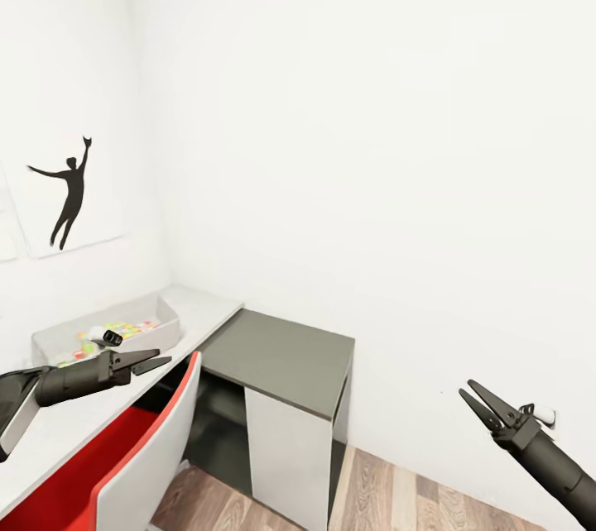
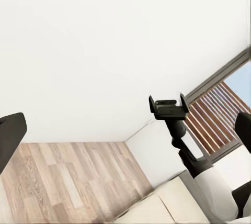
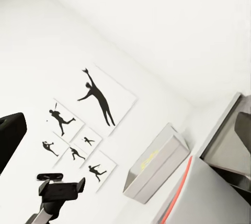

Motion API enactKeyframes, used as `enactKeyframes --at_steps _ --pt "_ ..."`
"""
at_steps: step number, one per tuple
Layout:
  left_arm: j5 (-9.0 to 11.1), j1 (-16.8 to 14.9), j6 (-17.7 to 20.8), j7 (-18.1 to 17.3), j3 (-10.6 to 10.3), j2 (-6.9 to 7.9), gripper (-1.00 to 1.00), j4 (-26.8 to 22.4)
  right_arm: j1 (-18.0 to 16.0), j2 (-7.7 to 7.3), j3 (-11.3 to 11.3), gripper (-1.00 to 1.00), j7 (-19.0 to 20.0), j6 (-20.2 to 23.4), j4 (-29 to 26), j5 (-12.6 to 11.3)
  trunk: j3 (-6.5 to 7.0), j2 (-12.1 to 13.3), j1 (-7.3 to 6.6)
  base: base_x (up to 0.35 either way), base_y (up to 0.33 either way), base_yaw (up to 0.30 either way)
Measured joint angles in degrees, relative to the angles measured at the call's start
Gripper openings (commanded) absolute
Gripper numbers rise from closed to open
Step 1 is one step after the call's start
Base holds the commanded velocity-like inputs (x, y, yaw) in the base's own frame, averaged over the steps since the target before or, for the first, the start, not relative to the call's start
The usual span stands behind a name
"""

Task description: Put all the toys in the child's room - the three board games (two on the bed and one on the table), the two jigsaw puzzles on the table, and the tennis ball on the table - inside the toy box on the table in the child's room.

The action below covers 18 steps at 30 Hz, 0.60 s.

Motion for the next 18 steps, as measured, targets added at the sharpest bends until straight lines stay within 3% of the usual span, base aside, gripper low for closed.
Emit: enactKeyframes --at_steps 18 --pt "0.0 0.0 0.09 0.0 -0.09 -0.1 1.0 -0.14 -0.23 -0.01 -0.02 1.0 -0.18 -0.16 1.47 0.11 0.0 0.0 0.0 0.0 0.0 -0.282"
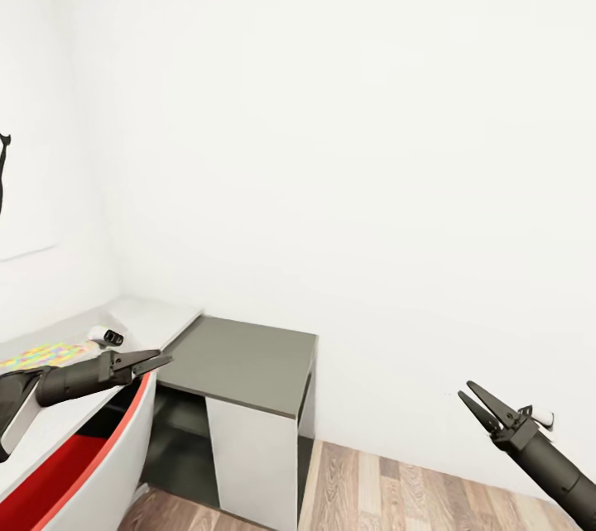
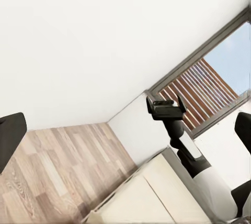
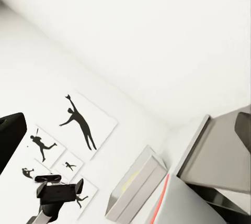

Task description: Put all the toys in the child's room - the three board games (two on the bed and one on the table), the two jigsaw puzzles on the table, and the tennis ball on the table - inside the toy box on the table in the child's room.

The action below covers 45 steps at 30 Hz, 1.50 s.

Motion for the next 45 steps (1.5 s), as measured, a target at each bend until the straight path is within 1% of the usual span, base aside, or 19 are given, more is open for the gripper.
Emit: enactKeyframes --at_steps 6,10,16,21,33,37,39,41,42,45 --pt "0.0 0.0 0.0 0.0 -0.08 -0.13 1.0 -0.03 0.06 0.0 0.01 1.0 -0.01 -0.02 0.34 0.06 0.0 0.01 0.01 -0.043 0.0 -0.282" --pt "-0.01 0.0 0.0 0.0 -0.09 -0.21 1.0 -0.02 0.11 0.04 0.06 1.0 -0.13 -0.05 0.37 0.1 0.0 0.01 0.03 -0.242 0.0 -0.282" --pt "-0.02 0.0 0.0 0.0 -0.07 -0.21 1.0 -0.02 0.12 0.08 0.26 1.0 -2.34 -0.09 1.13 0.08 0.0 0.0 0.01 -0.237 0.0 -0.282" --pt "-0.02 0.0 0.06 0.0 -0.01 -0.05 1.0 -0.03 0.12 0.09 0.24 1.0 -2.69 -0.15 1.91 0.1 0.0 0.0 0.0 -0.033 0.0 -0.282" --pt "-0.08 0.0 0.07 0.0 -0.08 -0.24 1.0 -0.03 0.12 0.09 0.19 1.0 -2.83 -0.36 2.39 0.14 0.0 0.0 0.0 -0.002 0.0 -0.28" --pt "-0.08 0.01 0.03 0.0 -0.07 -0.27 1.0 -0.01 0.11 0.17 0.24 1.0 -3.18 -0.55 2.32 0.25 0.0 0.01 0.02 -0.095 0.0 -0.133" --pt "-0.08 0.02 0.04 0.0 -0.07 -0.22 1.0 0.0 0.09 0.22 0.31 1.0 -4.1 -0.59 2.28 0.28 0.0 0.0 0.03 -0.238 0.0 -0.04" --pt "-0.08 0.02 0.06 0.0 -0.07 -0.2 1.0 0.01 0.1 0.27 0.36 1.0 -5.69 -0.6 2.24 0.24 0.0 0.0 0.03 -0.22 0.0 -0.019" --pt "-0.07 0.02 0.06 0.0 -0.07 -0.25 1.0 0.02 0.1 0.31 0.4 1.0 -7.33 -0.62 2.17 0.19 0.0 -0.01 0.02 -0.141 0.0 -0.01" --pt "-0.07 0.02 0.08 0.0 -0.07 -0.33 1.0 0.01 0.08 0.29 0.45 1.0 -9.24 -0.51 2.15 0.14 0.0 0.0 0.01 -0.052 0.0 -0.004"
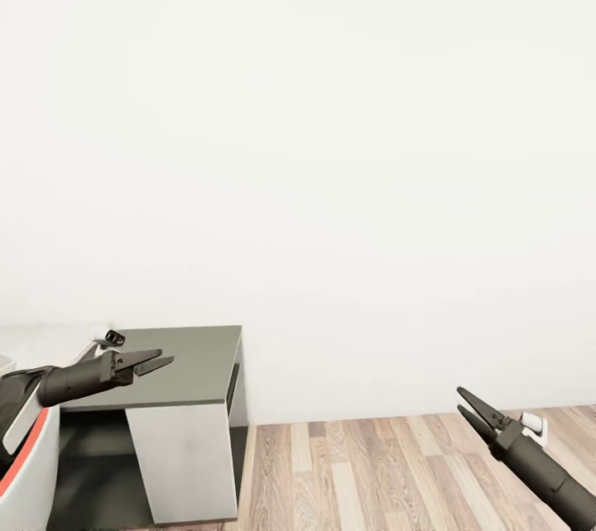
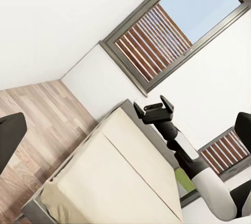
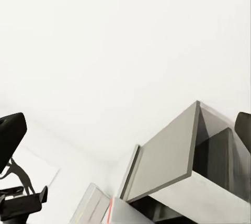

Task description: Put all the toys in the child's room - the three board games (two on the bed and one on the table), the two jigsaw puzzles on the table, and the tennis ball on the table - inside the toy box on the table in the child's room.

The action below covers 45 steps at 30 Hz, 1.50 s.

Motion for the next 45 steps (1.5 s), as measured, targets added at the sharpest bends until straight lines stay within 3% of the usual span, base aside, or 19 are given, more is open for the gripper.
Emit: enactKeyframes --at_steps 16,23,29,32,36,37,40,41,45 --pt "-0.03 0.0 0.01 0.0 -0.01 -0.09 1.0 0.01 0.02 0.1 0.28 1.0 -1.2 0.53 -0.58 -0.03 0.0 0.0 0.0 -0.094 0.0 0.0" --pt "-0.18 0.01 0.01 0.0 0.0 -0.2 1.0 0.02 -0.13 0.1 0.52 1.0 -5.34 0.67 -0.53 -0.21 0.0 0.0 -0.01 -0.006 0.0 0.0" --pt "-0.43 -0.02 0.2 0.0 -0.64 -0.35 1.0 0.01 -0.19 0.14 2.74 1.0 -9.62 0.59 -0.64 -0.07 0.0 0.0 -0.01 0.0 0.0 0.0" --pt "-0.57 -0.06 0.24 0.0 -2.85 -0.45 1.0 -0.04 -0.6 0.14 4.01 1.0 -14.61 0.65 -1.06 0.18 0.0 0.0 -0.01 0.0 0.0 0.0" --pt "-0.88 -0.17 0.19 -0.03 -5.18 -1.93 1.0 -0.05 -1.56 0.1 7.19 1.0 -27.33 0.71 -2.56 0.32 0.0 0.01 -0.01 0.0 0.0 0.0" --pt "-0.98 -0.25 0.19 1.37 -5.43 -2.57 1.0 -0.06 -1.8 0.12 8.1 1.0 -31.25 0.77 -2.97 0.27 0.0 0.01 -0.01 0.0 0.0 0.0" --pt "-1.15 -0.51 0.27 10.6 -5.75 -4.87 1.0 -0.07 -2.61 0.36 11.62 1.0 -41.64 1.38 -4.28 0.05 0.0 0.01 -0.01 0.0 0.0 0.0" --pt "-1.14 -0.57 0.34 12.61 -5.78 -5.35 1.0 -0.07 -2.89 0.42 12.38 1.0 -43.33 1.47 -4.41 0.02 0.0 0.01 -0.01 0.0 0.0 0.0" --pt "-1.14 -0.75 2.42 27.16 -5.85 -9.03 1.0 -0.07 -5.01 0.81 17.96 1.0 -54.89 1.8 -4.5 0.69 0.0 0.01 -0.01 0.0 0.0 0.0"
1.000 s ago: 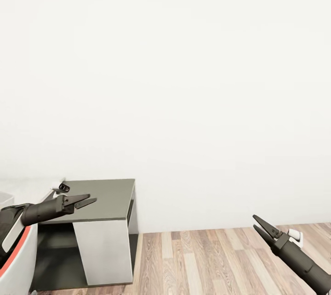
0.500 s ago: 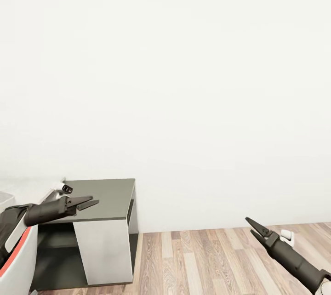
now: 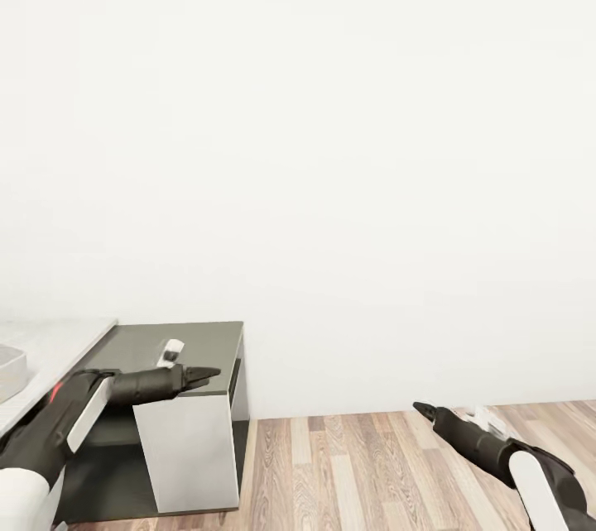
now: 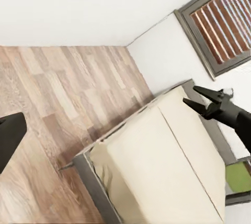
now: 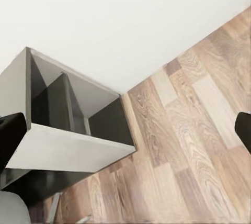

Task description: Put all the toys in the child's room - the three board games (two on the bed and one on the table), the two jigsaw puzzles on the table, and the tennis ball on the table - inside the toy box on the table in the child's room.

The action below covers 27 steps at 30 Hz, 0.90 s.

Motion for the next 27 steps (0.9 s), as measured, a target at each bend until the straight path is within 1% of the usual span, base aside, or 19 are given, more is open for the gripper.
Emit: enactKeyframes --at_steps 1,2,4,5,6,8,9,11,12,14,15,17,18,20,21,23,24,25,27 --pt "0.03 -0.02 0.81 4.44 0.02 -0.92 1.0 0.0 -0.53 0.08 1.72 1.0 -3.4 0.05 0.05 0.16 0.0 0.01 0.0 0.0 0.0 0.0" --pt "0.08 -0.04 1.15 6.77 0.03 -1.38 1.0 0.0 -0.78 0.11 2.67 1.0 -5.34 0.04 0.05 0.14 0.0 0.0 0.0 0.0 0.0 0.0" --pt "0.18 -0.08 1.9 15.29 0.05 -3.04 1.0 0.01 -1.56 0.18 6.04 1.0 -11.99 -0.12 0.18 -0.03 0.0 0.0 0.0 0.0 0.0 0.0" --pt "0.28 -0.09 2.03 17.31 0.07 -3.46 1.0 0.01 -1.76 0.19 6.81 1.0 -13.46 -0.18 0.25 -0.04 0.0 0.0 0.0 0.0 0.0 0.0" --pt "0.44 -0.1 2.17 20.8 0.08 -4.29 1.0 0.01 -2.12 0.2 8.05 1.0 -15.87 -0.26 0.43 -0.08 0.0 0.0 0.0 0.0 0.0 0.0" --pt "0.45 -0.1 2.38 26.71 0.05 -6.69 1.0 0.02 -2.71 0.22 9.71 1.0 -19.36 -0.35 0.82 -0.09 0.0 0.0 0.0 0.0 0.0 0.0" --pt "0.42 -0.1 2.42 28.07 0.05 -7.43 1.0 0.02 -2.82 0.22 9.96 1.0 -19.93 -0.34 0.92 -0.11 0.0 0.0 0.0 0.0 0.0 0.0" --pt "0.48 -0.11 2.56 33.0 -0.06 -9.67 1.0 0.09 -3.06 0.21 10.48 1.0 -21.21 -0.18 1.24 -0.25 0.0 0.0 0.0 0.0 0.0 0.0" --pt "0.45 -0.11 2.57 34.33 -0.09 -10.05 1.0 0.09 -3.1 0.21 10.57 1.0 -21.42 -0.16 1.31 -0.29 0.0 0.0 0.0 0.0 0.0 0.0" --pt "0.63 -0.07 2.58 39.91 -0.27 -10.96 1.0 0.46 -3.13 0.24 10.89 1.0 -21.86 -0.19 2.32 -0.25 0.0 0.0 0.0 0.0 0.0 0.0" --pt "0.73 -0.04 2.55 41.47 -0.31 -11.09 1.0 0.67 -3.13 0.27 10.95 1.0 -21.93 -0.26 2.92 -0.2 0.0 0.0 0.0 0.0 0.0 0.0" --pt "0.89 0.11 2.02 46.77 -0.42 -11.39 1.0 2.39 -3.13 0.69 11.15 1.0 -22.1 -0.4 6.49 0.04 -0.01 0.0 0.0 0.0 0.0 0.0" --pt "0.92 0.16 1.66 48.73 -0.44 -11.46 1.0 3.85 -3.13 1.04 11.26 1.0 -22.14 -0.47 8.84 0.19 -0.01 0.0 0.0 0.0 0.0 0.0" --pt "0.91 0.2 0.38 50.62 -0.44 -11.53 1.0 6.74 -2.97 1.51 11.35 1.0 -22.13 -0.98 12.85 0.38 0.0 0.0 0.0 0.0 0.0 0.0" --pt "0.75 0.22 -1.23 51.28 -0.44 -11.56 1.0 8.93 -2.76 1.69 11.41 1.0 -22.09 -1.97 15.36 0.46 -0.01 0.0 0.0 0.0 0.0 0.0" --pt "0.47 0.27 -5.92 51.98 -0.44 -11.59 1.0 14.02 -2.57 1.87 11.83 1.0 -21.88 -5.44 19.83 0.63 -0.01 0.0 0.0 0.0 0.0 0.0" --pt "0.39 0.26 -8.43 52.17 -0.46 -11.59 1.0 16.79 -2.53 1.91 12.85 1.0 -21.81 -7.48 21.58 0.97 -0.01 0.0 0.0 0.0 0.0 0.0" --pt "0.32 0.27 -10.73 52.26 -0.49 -11.59 1.0 19.67 -2.5 1.91 14.57 1.0 -21.77 -9.56 23.2 1.6 -0.01 0.0 0.0 0.0 0.0 0.0" --pt "0.15 0.3 -14.73 52.38 -0.75 -11.66 1.0 25.54 -2.46 1.98 18.71 1.0 -21.63 -13.96 26.47 3.15 -0.01 0.0 0.0 0.0 0.0 0.0"
